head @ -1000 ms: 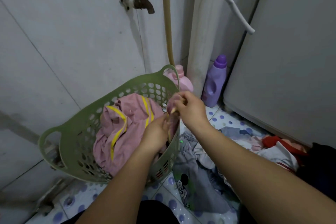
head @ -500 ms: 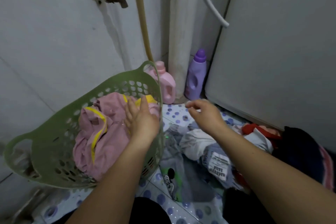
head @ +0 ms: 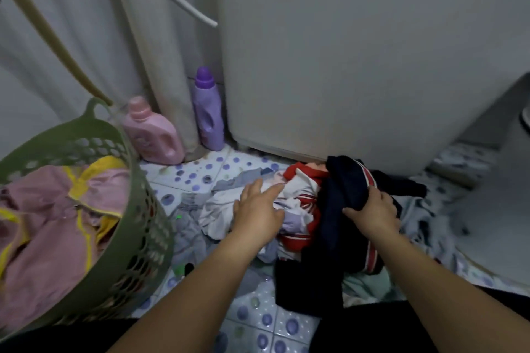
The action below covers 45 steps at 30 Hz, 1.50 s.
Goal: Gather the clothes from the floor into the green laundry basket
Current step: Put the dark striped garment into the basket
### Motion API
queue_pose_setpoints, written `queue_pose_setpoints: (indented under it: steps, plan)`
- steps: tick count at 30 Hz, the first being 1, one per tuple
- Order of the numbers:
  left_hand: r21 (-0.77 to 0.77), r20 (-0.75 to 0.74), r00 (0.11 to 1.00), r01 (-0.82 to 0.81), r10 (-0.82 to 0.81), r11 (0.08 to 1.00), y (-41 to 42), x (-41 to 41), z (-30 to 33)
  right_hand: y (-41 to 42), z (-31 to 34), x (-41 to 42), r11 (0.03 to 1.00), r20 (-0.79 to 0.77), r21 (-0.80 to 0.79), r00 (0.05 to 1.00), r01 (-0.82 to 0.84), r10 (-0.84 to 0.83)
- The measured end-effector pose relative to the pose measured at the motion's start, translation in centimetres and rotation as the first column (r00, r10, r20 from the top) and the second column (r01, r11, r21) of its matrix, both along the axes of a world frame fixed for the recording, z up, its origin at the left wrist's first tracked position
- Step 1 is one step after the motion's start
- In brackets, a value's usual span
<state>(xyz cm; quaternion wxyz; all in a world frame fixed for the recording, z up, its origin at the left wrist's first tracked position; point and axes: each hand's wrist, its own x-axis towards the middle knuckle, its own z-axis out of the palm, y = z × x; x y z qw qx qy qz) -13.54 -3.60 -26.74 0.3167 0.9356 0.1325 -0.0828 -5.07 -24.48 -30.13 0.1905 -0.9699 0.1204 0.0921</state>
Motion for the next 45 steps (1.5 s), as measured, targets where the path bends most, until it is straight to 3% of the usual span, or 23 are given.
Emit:
queue_pose_setpoints:
  steps: [5,8,12,14,16,18,21,23,26,28,32,37,40,45]
  plan:
    - [-0.103,-0.018,0.996,0.083,-0.085,0.991,-3.7,0.4,-0.2,-2.0,-1.8,0.2,0.971,-0.132,0.165,0.979,0.173,-0.153]
    - [-0.134,-0.018,0.994,0.106,-0.110,0.985,-4.7,0.9,0.1,-1.7,-1.3,0.4,0.975,-0.112,0.220,0.994,0.043,-0.018]
    - [-0.233,-0.024,0.996,0.077,-0.085,0.969,-5.2,1.4,0.3,2.4,2.7,0.4,0.896,0.066,0.431,0.994,-0.108,0.088]
    - [-0.309,-0.009,1.000,0.001,-0.004,0.951,-5.3,1.9,0.5,5.0,6.0,0.1,0.769,0.161,0.617,0.983,-0.170,0.088]
    - [-0.407,0.096,0.987,-0.082,0.132,0.910,-5.2,2.4,1.1,7.1,9.4,-0.9,0.597,0.186,0.769,0.974,-0.228,0.132]
    - [-0.603,0.253,0.904,-0.132,0.346,0.786,-4.5,2.9,1.9,8.4,12.0,-1.8,0.463,0.225,0.825,0.940,-0.324,0.256]
    - [-0.821,0.201,0.787,-0.190,0.584,0.538,-2.8,2.9,3.7,9.4,14.1,-2.4,0.287,0.246,0.881,0.883,-0.375,0.400]
    - [-0.892,0.142,0.740,-0.191,0.657,0.409,-1.3,2.9,4.4,9.0,14.3,-1.9,0.326,0.253,0.857,0.878,-0.399,0.407]
    - [-0.946,0.073,0.639,-0.200,0.766,0.257,1.2,2.4,5.0,7.0,12.2,0.1,0.630,0.200,0.626,0.875,-0.460,0.441]
    - [-0.959,0.057,0.562,-0.198,0.825,0.201,2.8,2.0,5.3,5.3,9.6,1.0,0.727,0.073,0.466,0.841,-0.504,0.536]
    - [-0.969,0.072,0.476,-0.175,0.877,0.175,5.7,1.2,5.6,4.1,3.4,0.7,0.797,-0.262,0.129,0.755,-0.590,0.601]
    - [-0.971,0.066,0.405,-0.186,0.912,0.152,8.0,0.5,5.2,6.2,-1.2,-1.2,0.743,-0.421,0.122,0.643,-0.659,0.640]
    - [-0.975,0.058,0.364,-0.180,0.930,0.131,9.1,0.2,4.5,8.4,-2.4,-3.0,0.664,-0.411,-0.001,0.606,-0.747,0.681]
    - [-0.974,0.047,0.350,-0.191,0.936,0.120,9.6,-0.5,3.7,10.8,-5.4,-3.8,0.780,-0.206,-0.115,0.783,-0.615,0.587]
